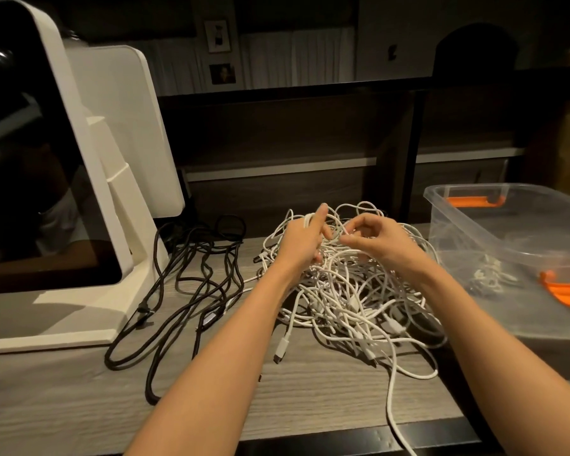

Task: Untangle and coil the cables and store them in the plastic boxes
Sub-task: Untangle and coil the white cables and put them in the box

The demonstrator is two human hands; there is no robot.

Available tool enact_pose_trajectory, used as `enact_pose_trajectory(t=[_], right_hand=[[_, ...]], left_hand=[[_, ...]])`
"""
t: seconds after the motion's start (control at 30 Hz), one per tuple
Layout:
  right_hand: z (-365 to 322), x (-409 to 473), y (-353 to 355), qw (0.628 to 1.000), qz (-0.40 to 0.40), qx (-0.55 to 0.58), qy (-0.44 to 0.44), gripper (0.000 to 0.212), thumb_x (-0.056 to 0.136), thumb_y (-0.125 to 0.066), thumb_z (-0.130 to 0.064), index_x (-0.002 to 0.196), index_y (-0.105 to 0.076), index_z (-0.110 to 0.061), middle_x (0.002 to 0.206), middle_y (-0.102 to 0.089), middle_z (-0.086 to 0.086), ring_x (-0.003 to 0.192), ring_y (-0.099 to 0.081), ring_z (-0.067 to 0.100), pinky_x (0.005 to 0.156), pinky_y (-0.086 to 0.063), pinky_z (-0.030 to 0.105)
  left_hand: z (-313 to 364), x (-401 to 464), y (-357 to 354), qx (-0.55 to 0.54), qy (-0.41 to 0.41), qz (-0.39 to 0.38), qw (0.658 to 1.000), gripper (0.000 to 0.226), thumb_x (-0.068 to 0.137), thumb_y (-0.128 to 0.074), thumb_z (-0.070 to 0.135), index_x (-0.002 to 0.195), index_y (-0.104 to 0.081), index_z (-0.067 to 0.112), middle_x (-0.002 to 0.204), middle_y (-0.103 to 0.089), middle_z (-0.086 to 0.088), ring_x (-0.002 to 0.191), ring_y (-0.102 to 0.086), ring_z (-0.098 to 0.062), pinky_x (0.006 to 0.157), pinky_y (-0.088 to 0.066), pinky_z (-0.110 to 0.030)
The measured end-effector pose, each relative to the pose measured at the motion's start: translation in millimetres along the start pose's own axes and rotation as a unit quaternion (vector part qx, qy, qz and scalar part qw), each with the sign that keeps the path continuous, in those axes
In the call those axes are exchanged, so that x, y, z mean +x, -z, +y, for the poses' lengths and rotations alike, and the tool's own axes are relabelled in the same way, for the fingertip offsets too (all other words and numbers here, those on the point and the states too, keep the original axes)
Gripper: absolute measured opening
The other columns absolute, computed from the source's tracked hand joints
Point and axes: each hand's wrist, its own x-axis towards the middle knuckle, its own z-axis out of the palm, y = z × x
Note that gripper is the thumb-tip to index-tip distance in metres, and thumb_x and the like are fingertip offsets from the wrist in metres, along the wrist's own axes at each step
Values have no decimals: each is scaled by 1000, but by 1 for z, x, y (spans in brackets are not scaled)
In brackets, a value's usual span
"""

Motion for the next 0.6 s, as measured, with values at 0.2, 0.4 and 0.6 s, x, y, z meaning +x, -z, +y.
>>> enact_pose_trajectory(t=[0.2,0.4,0.6], right_hand=[[-2,-4,13,984,-172,-29,-46,22,82,-69,-27,94,-69,-9,84,-67,6,76,-60,16,75,-48,28],[4,-3,11,993,-43,99,-54,25,92,-54,-30,84,-71,-14,55,-48,-3,46,-41,8,45,-35,17],[6,-1,5,993,34,111,-28,25,98,-49,-23,89,-70,-13,56,-46,-3,43,-46,1,46,-40,12]], left_hand=[[-2,5,9,-194,75,86,974,51,102,-37,47,99,-69,8,57,-40,3,41,-34,-3,42,-34,-17],[2,2,14,-432,140,43,890,48,100,-36,52,103,-71,19,103,-61,1,52,-38,-2,45,-40,-9],[7,-1,10,-495,142,23,857,54,100,-34,52,70,-57,14,76,-67,1,80,-59,-10,78,-50,-26]])
